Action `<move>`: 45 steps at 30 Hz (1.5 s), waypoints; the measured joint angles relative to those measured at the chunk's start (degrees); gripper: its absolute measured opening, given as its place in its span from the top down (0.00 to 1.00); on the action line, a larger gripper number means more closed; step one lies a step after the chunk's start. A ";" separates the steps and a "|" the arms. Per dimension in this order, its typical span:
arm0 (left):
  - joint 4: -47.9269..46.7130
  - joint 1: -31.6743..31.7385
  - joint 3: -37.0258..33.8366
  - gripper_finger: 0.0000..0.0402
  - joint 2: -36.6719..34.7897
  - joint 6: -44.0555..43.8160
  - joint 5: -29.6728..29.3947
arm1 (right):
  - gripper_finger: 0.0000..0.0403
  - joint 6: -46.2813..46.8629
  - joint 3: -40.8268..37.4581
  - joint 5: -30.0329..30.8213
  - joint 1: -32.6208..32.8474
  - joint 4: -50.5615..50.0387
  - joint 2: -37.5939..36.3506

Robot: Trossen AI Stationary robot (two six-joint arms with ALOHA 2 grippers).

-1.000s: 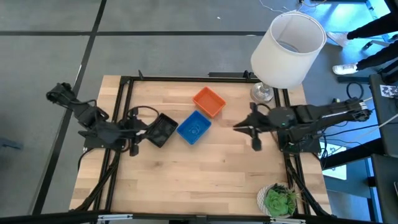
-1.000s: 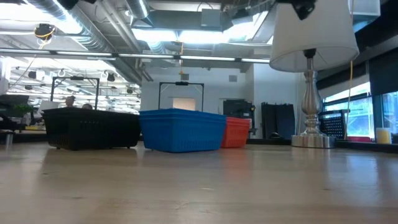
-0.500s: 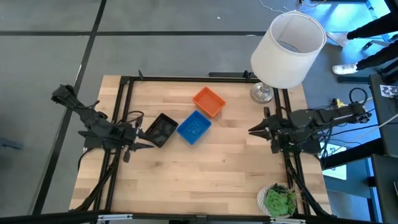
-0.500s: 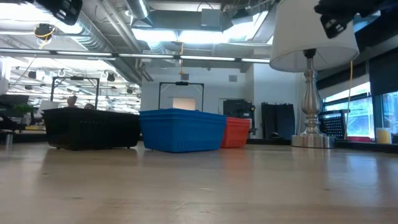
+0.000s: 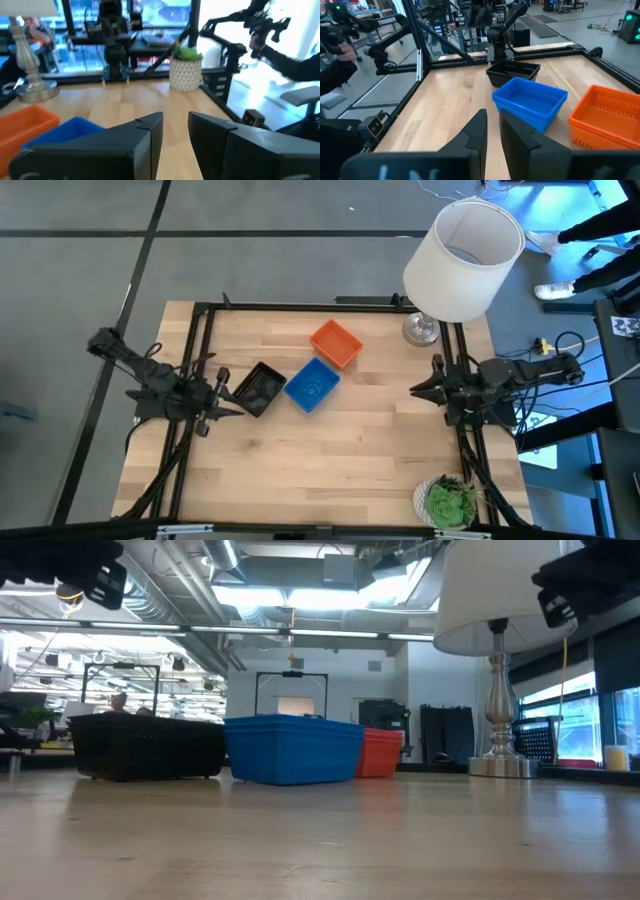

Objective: Stack baskets by color
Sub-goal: Return to Home Position

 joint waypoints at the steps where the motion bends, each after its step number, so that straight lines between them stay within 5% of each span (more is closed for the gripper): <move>1: 0.16 0.42 -0.58 0.79 -0.94 0.00 0.94 | 0.87 0.03 -0.46 0.01 0.00 -0.49 -1.02; 14: 10.95 5.56 -11.34 0.79 -10.45 1.07 8.06 | 0.87 2.14 -6.14 -0.85 0.00 -2.16 -13.66; 24: 11.52 8.37 -11.78 0.79 -11.27 1.57 11.04 | 0.87 4.04 -6.51 -1.22 -0.02 -3.14 -13.53; 34: 10.56 11.09 -11.78 0.79 -11.26 7.51 18.25 | 0.87 -0.02 -15.95 -0.89 -0.02 7.44 -13.53; 45: 4.34 13.96 -11.78 0.79 -11.24 6.05 18.07 | 0.87 -4.86 -17.81 -1.57 -0.02 9.12 -13.51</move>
